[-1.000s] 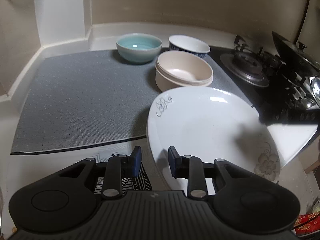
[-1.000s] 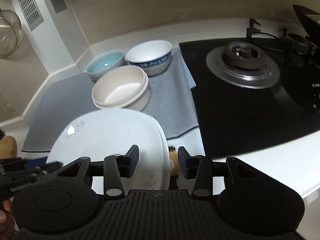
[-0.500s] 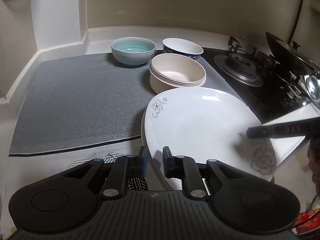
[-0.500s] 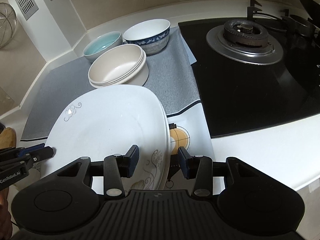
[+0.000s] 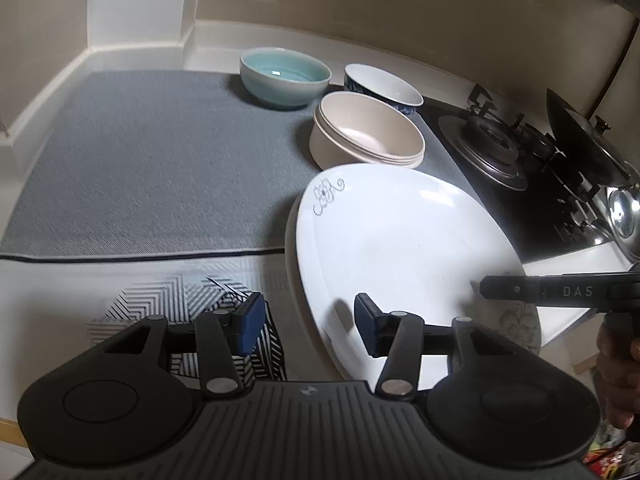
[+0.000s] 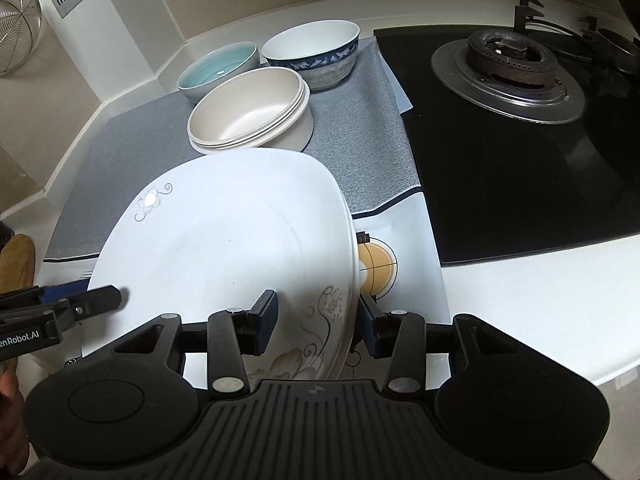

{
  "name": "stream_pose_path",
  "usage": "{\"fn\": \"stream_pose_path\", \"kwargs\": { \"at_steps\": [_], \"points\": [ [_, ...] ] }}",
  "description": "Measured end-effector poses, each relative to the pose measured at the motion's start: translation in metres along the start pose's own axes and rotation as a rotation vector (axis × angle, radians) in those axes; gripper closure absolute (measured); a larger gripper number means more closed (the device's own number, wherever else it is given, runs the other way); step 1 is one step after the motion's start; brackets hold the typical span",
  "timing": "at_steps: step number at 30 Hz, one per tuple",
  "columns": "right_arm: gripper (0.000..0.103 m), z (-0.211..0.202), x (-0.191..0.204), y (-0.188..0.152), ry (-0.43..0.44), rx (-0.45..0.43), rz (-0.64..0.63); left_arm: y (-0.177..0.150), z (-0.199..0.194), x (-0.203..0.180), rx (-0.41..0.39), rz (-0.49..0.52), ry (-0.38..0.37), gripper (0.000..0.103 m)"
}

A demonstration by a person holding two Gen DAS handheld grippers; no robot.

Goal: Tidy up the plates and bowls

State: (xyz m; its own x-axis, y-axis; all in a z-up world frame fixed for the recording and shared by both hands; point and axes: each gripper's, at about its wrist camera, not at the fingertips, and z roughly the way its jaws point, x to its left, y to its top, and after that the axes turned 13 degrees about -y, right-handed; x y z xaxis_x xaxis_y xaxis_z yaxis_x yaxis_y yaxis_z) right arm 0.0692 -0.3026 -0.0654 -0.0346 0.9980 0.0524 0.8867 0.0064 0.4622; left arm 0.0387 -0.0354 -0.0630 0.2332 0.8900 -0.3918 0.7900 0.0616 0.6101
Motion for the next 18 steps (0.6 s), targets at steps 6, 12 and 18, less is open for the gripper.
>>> {"fn": "stream_pose_path", "kwargs": {
  "at_steps": [6,12,18],
  "points": [
    [0.056,0.005,0.002,0.003,0.001,0.017,-0.002,0.001,0.007,0.005,0.015,-0.044,-0.048,0.048],
    [0.055,0.008,0.001,0.007,0.006,0.031,0.0,0.0,0.013,0.008,0.026,-0.075,-0.088,0.048],
    [0.054,0.008,0.002,0.007,0.002,0.033,-0.008,0.0,0.017,0.006,0.031,-0.069,-0.119,0.05]
  ]
}}
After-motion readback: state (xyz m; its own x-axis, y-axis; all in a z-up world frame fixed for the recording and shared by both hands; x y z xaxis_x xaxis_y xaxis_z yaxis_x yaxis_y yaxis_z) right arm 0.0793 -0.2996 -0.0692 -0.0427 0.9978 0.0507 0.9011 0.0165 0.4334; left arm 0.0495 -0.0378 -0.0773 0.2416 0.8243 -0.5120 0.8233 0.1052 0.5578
